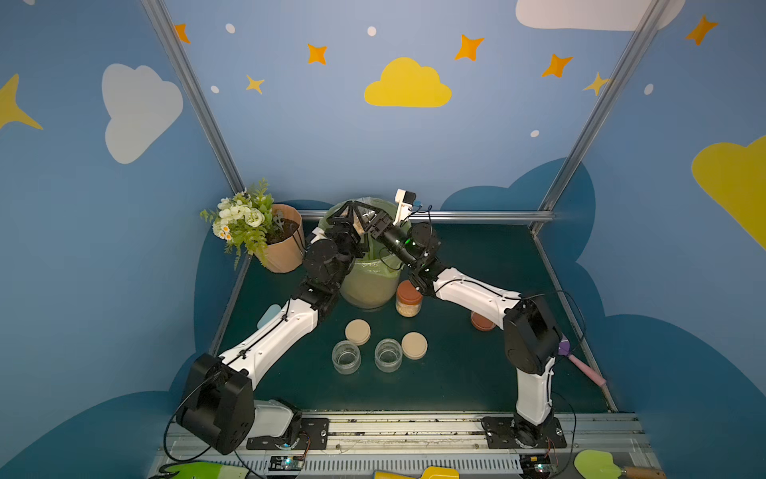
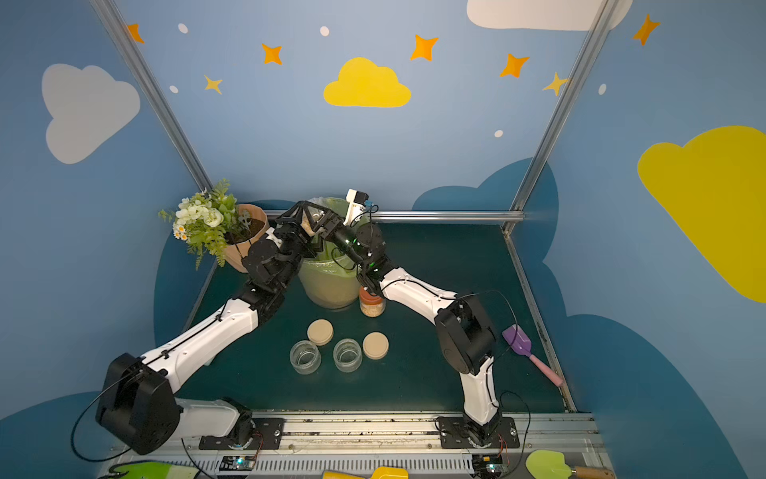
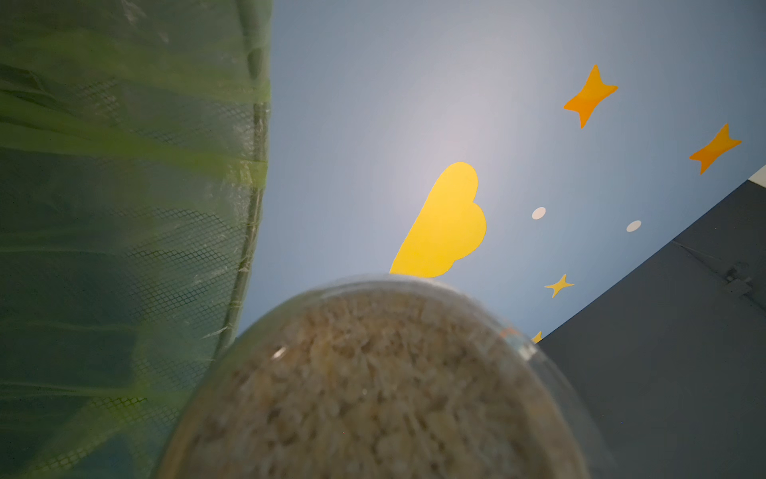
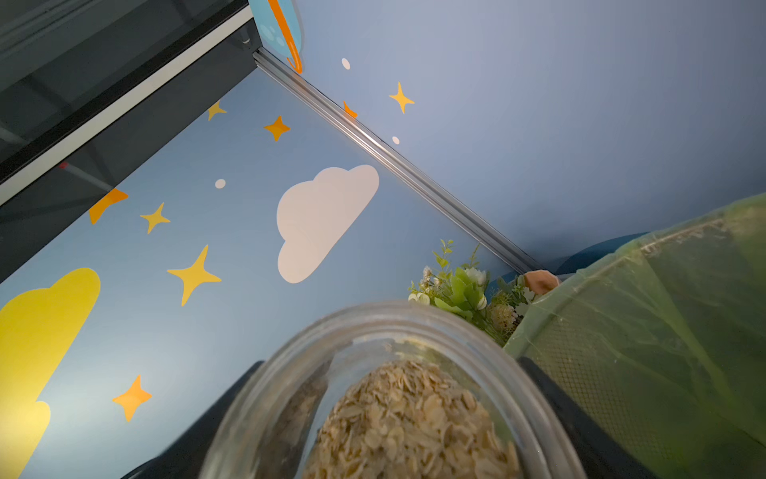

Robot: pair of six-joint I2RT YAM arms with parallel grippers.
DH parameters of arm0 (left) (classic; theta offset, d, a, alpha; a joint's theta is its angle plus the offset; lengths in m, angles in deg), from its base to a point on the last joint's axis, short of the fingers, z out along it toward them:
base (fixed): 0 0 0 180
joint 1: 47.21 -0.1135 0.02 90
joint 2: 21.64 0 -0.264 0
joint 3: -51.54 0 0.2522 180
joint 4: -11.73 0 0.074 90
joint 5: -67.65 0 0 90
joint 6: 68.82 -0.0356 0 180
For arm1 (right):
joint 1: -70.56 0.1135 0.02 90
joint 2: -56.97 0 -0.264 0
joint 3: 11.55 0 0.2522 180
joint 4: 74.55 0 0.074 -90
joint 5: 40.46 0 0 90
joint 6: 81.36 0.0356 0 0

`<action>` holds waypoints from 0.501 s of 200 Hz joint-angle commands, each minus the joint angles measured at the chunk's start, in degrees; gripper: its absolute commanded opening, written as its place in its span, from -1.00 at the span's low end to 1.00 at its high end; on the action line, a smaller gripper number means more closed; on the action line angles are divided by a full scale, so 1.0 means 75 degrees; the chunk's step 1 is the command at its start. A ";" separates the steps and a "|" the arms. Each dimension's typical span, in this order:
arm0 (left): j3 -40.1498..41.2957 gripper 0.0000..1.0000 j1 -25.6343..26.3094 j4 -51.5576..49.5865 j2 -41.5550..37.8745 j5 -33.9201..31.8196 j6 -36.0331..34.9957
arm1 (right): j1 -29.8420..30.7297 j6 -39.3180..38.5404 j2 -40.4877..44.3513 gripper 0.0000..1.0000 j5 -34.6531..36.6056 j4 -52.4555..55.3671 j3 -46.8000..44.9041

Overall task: Empty expired oatmeal from jars
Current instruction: Pour the expired oatmeal into the trash bin.

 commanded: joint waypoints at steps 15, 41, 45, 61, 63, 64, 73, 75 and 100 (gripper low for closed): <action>-0.0369 -0.81 -0.0105 0.0556 0.0155 0.0313 -0.0768 | 0.0062 0.0270 0.0423 0.88 -0.0400 0.0108 0.0046; -0.0524 -0.92 -0.0211 0.0350 0.0119 0.0249 -0.1120 | 0.0002 0.0543 0.0530 0.89 -0.0413 0.0704 0.0089; -0.0555 -0.92 -0.0219 0.0322 0.0114 0.0238 -0.1176 | -0.0009 0.0570 0.0558 0.89 -0.0419 0.0777 0.0083; -0.0673 -0.93 -0.0268 0.0293 0.0139 0.0248 -0.1382 | -0.0036 0.0631 0.0687 0.89 -0.0414 0.1345 0.0091; -0.0687 -0.93 -0.0272 0.0295 0.0143 0.0248 -0.1417 | -0.0032 0.0647 0.0699 0.89 -0.0422 0.1498 0.0111; -0.0695 -0.93 -0.0279 0.0296 0.0150 0.0248 -0.1426 | -0.0041 0.0657 0.0710 0.89 -0.0417 0.1573 0.0114; -0.0782 -0.93 -0.0323 0.0285 0.0183 0.0266 -0.1535 | -0.0053 0.0691 0.0776 0.90 -0.0464 0.2216 0.0258; -0.0805 -0.93 -0.0321 0.0279 0.0186 0.0276 -0.1563 | -0.0069 0.0682 0.0788 0.91 -0.0475 0.2325 0.0285; -0.1038 -0.93 -0.0447 0.0333 0.0336 0.0347 -0.1675 | -0.0126 0.0842 0.0944 0.92 -0.0581 0.3075 0.0299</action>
